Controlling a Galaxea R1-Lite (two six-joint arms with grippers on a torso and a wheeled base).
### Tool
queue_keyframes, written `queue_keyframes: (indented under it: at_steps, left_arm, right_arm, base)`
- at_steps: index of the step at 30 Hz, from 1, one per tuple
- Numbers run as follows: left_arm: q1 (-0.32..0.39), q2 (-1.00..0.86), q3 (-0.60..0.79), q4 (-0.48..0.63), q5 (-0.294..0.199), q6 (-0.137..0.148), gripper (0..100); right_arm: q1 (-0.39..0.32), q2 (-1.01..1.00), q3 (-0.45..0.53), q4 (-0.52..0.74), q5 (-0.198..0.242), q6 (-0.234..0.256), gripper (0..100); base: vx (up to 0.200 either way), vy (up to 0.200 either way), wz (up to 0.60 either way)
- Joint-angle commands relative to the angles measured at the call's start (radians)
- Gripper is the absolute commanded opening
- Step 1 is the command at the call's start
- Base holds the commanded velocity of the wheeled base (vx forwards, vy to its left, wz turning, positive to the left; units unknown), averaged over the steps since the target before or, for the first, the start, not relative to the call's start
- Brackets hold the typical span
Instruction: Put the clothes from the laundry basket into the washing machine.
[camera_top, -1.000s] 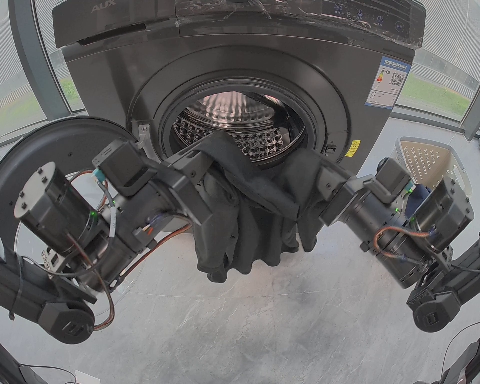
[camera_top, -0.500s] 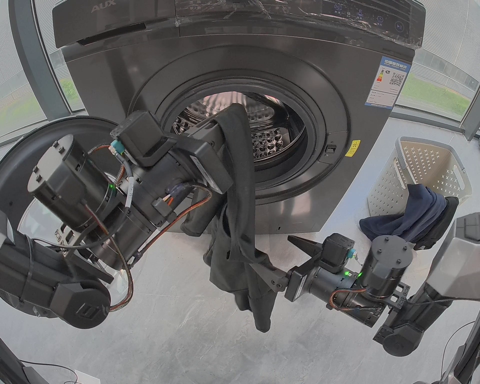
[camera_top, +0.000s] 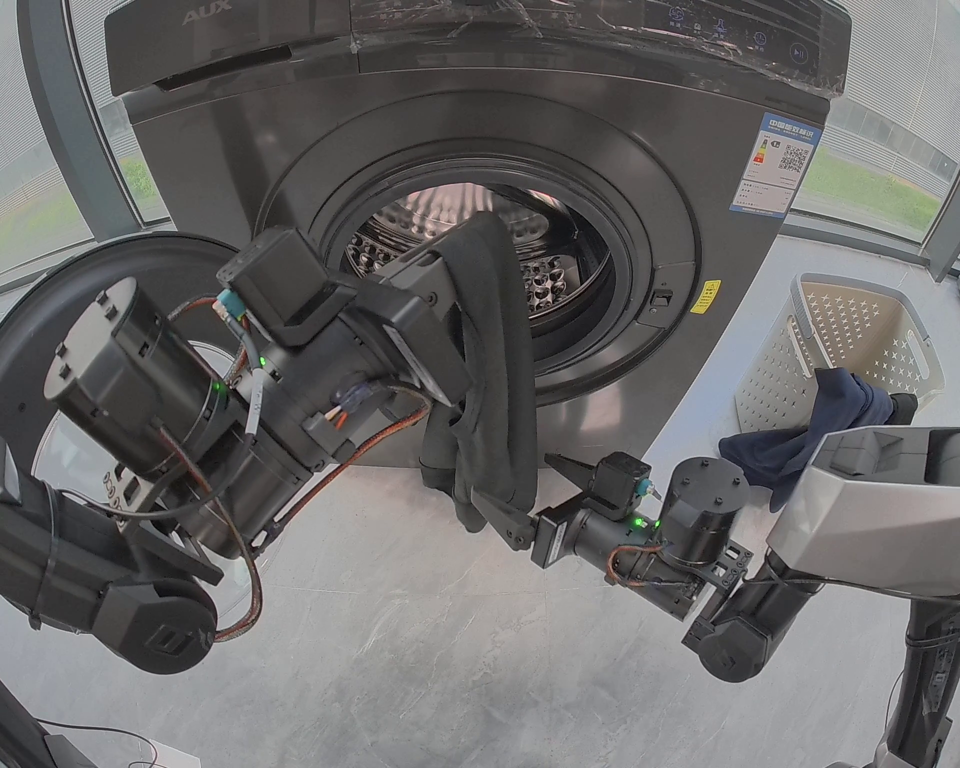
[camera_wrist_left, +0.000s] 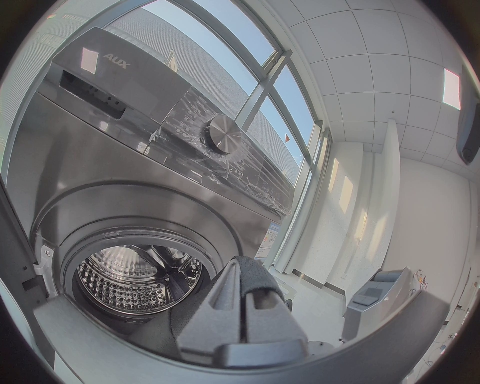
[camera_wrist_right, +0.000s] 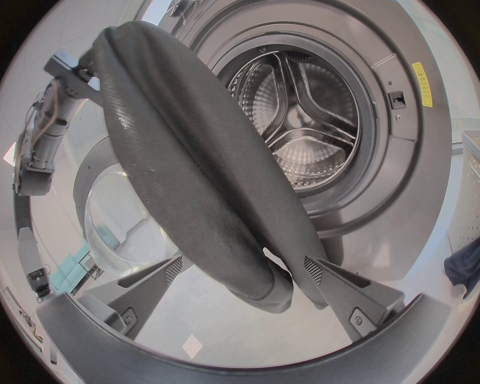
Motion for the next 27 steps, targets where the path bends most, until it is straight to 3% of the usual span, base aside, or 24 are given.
queue_keyframes:
  at_steps: [1,8,20,21,24,27]
  left_arm:
    - [-0.023,-0.045,0.027,0.004,-0.005,0.0,0]
    - [-0.032,-0.065,0.032,0.01,-0.01,0.0,0]
    - [-0.039,-0.066,0.032,0.01,-0.01,0.0,0]
    - [-0.035,-0.065,0.032,0.01,-0.008,0.0,0]
    - [-0.027,-0.058,0.033,0.01,0.001,0.0,0]
    - [0.057,-0.051,0.059,0.015,0.004,0.0,0]
  right_arm:
    - [-0.04,0.1,-0.136,0.0,0.007,-0.007,100]
    - [-0.06,0.175,-0.267,0.002,0.005,-0.025,100]
    - [-0.062,0.247,-0.393,0.0,0.002,-0.025,100]
    - [-0.062,0.247,-0.394,0.0,0.002,-0.025,0]
    - [-0.069,0.246,-0.388,-0.001,0.002,-0.027,0]
    - [-0.091,0.208,-0.36,-0.003,-0.002,-0.025,0]
  base:
    - [0.0,0.0,0.0]
    - [0.0,0.0,0.0]
    - [0.0,0.0,0.0]
    - [0.0,0.0,0.0]
    - [0.0,0.0,0.0]
    - [0.0,0.0,0.0]
